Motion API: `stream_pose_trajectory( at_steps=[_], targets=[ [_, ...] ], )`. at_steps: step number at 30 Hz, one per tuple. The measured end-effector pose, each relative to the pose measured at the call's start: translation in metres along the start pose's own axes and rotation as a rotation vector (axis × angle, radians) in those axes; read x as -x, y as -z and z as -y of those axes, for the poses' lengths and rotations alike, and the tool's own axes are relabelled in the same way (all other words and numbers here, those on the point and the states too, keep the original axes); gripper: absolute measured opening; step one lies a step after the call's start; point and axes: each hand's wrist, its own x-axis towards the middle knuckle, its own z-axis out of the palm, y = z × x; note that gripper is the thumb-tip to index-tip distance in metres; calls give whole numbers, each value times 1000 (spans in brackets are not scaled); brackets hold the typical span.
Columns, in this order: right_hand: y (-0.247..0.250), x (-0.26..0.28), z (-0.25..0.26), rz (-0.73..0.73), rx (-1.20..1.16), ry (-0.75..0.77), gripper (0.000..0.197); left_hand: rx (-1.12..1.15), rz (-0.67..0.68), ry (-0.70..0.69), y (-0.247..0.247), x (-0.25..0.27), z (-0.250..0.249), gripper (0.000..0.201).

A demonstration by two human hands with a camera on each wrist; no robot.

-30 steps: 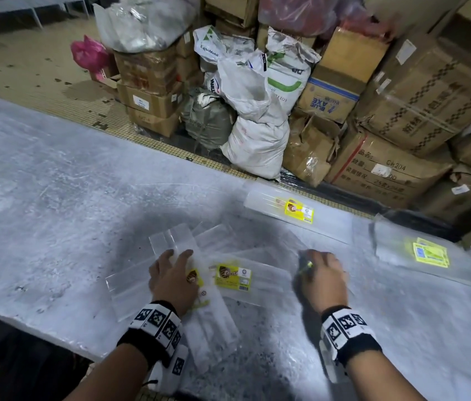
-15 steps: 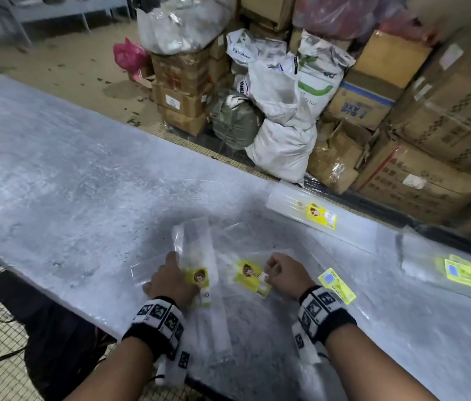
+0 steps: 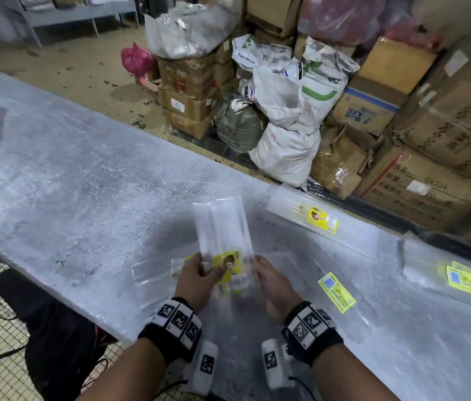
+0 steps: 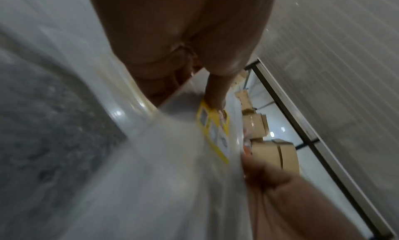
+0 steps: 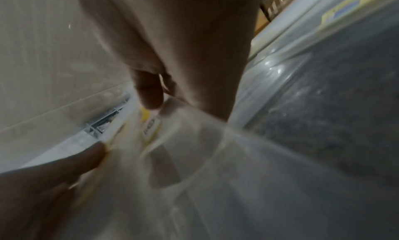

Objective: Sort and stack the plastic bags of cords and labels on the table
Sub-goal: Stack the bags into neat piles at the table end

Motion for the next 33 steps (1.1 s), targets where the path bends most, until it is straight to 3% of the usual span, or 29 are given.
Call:
stream_pose_trajectory(
  at_steps=[2, 4, 7, 8, 12, 16, 18, 22, 24, 27, 29, 31, 33],
  targets=[
    [-6, 6, -6, 17, -49, 7, 26, -179, -14, -56, -11, 1, 3, 26],
    [-3, 8, -10, 51, 66, 61, 26, -210, 23, -62, -21, 1, 1, 24],
    [15, 9, -15, -62, 146, 66, 43, -263, 28, -81, -26, -6, -6, 15],
    [23, 11, -16, -118, 133, 57, 45, -410, 39, -105, -24, -13, -5, 24],
    [54, 24, -13, -260, 75, 40, 55, -1090, 322, -147, -20, -24, -8, 60],
    [70, 29, -13, -256, 50, 17, 58, -1278, 362, -75, -13, -24, -19, 70],
    [72, 26, -17, -265, 8, 3, 60, -1293, 340, -34, -6, -25, -24, 64],
    [71, 20, -17, -261, 9, 5, 57, -1046, 244, -63, 12, -29, -22, 16],
    [65, 18, -14, -259, 24, 19, 57, -811, 191, -87, 22, -26, -21, 21],
    [51, 12, -6, -257, -2, 42, 58, -179, 101, 60, 31, -10, -21, 31],
    [40, 5, -4, -258, -51, 45, 59, 90, 120, 139, 34, 0, -22, 26],
    [26, -4, -5, -244, -92, 30, 55, 144, 143, 159, 29, 6, -22, 24],
    [8, -11, -12, -206, -144, 4, 39, 60, 135, 130, 19, 14, -19, 25]
  ],
)
